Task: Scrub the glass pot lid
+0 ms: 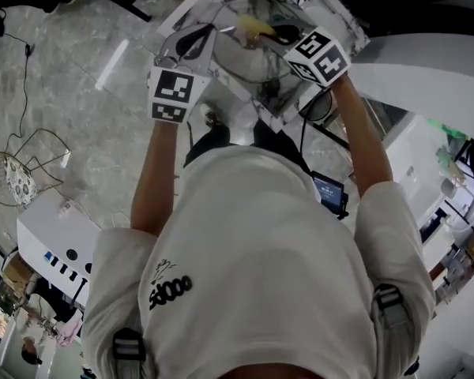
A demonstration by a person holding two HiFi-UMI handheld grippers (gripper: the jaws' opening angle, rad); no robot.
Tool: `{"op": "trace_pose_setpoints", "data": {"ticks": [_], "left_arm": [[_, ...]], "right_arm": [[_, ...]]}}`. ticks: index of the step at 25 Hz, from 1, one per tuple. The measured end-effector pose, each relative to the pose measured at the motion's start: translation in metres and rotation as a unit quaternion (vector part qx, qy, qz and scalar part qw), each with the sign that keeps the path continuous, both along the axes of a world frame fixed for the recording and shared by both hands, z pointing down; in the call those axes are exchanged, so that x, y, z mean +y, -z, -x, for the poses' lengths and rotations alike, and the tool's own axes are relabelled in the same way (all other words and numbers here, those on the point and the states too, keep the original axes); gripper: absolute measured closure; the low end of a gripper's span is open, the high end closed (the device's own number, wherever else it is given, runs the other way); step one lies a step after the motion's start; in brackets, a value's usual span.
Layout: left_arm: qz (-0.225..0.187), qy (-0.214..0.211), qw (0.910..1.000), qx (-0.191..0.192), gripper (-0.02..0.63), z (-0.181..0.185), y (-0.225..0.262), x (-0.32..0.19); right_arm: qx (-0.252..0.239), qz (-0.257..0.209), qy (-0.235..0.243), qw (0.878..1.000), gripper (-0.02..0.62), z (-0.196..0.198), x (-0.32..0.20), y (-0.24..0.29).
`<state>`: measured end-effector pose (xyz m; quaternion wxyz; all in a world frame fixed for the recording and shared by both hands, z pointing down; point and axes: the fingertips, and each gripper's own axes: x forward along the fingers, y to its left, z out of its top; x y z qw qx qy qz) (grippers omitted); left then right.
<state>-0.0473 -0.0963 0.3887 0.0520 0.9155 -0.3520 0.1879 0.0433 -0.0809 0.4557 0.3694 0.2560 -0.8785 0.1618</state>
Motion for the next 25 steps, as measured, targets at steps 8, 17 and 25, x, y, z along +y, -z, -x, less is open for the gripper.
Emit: {"op": "trace_pose_setpoints", "data": {"ticks": [8,17,25], "left_arm": [[-0.045,-0.025,0.9986,0.012,0.595,0.004,0.041,-0.015],[-0.097,-0.03,0.9947,0.013,0.595,-0.009,0.097,-0.013],[-0.15,-0.028,0.988,0.026,0.595,-0.034,0.149,-0.016]], "right_arm": [[-0.004,-0.087,-0.121,0.989,0.54,-0.02,-0.006,0.067],[-0.021,-0.183,-0.196,0.963,0.54,-0.06,0.008,0.142],[-0.032,-0.256,-0.217,0.942,0.54,-0.101,0.018,0.206]]}}
